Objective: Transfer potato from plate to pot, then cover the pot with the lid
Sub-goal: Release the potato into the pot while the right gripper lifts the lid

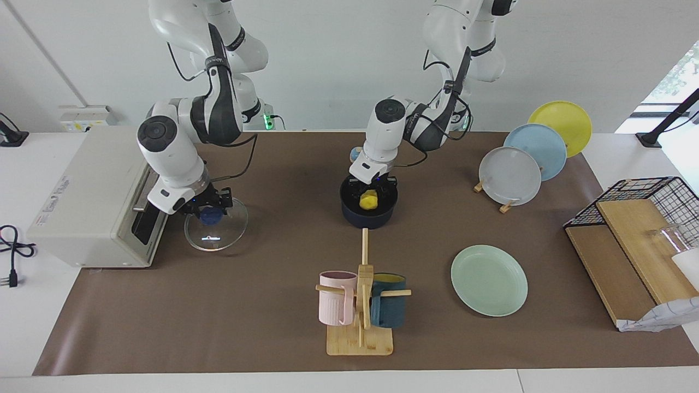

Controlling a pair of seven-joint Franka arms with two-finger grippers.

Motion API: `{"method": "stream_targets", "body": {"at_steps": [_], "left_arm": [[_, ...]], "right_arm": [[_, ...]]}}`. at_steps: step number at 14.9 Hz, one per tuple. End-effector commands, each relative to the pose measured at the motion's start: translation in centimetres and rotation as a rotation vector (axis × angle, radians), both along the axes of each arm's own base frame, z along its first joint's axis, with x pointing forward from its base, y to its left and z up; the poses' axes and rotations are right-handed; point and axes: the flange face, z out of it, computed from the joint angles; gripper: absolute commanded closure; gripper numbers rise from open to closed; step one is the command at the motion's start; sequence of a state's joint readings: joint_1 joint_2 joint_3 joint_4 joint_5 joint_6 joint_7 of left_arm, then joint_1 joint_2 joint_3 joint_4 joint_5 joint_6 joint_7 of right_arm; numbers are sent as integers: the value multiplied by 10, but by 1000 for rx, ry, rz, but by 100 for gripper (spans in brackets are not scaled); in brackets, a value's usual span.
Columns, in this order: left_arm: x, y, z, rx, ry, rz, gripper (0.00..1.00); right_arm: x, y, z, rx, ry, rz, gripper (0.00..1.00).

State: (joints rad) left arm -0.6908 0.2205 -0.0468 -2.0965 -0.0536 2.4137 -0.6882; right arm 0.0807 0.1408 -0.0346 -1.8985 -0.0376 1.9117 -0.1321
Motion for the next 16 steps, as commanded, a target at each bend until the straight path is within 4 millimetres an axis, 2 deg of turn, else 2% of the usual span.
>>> {"method": "stream_targets", "body": {"at_steps": [1,3,4,6,7,10,12,15,16], "left_arm": [[-1,0,5,13,-35,-24,0],[4,4,14,25,-25,-24,0],[8,6,23,32,-19,-27,0],[16,6,45,43,-11,-34,0],[25,16,61,50,-4,-30,0],[56,56,134,64,8,-49,0],[75,91,180,64,0,-48,0],[101,179,250,50,-51,-39,0],[106,206,265,58,-46,-55,0]], "right_arm": [[-5,6,49,12,24,25,100],[-11,11,65,14,21,28,100],[-12,17,65,13,24,25,100],[-15,46,66,9,19,22,100],[-18,63,67,5,18,23,100],[-22,95,67,21,7,-14,100],[-27,122,68,31,1,-69,100],[-40,191,78,34,-52,-121,100],[-45,219,82,47,-72,-146,100]]}}
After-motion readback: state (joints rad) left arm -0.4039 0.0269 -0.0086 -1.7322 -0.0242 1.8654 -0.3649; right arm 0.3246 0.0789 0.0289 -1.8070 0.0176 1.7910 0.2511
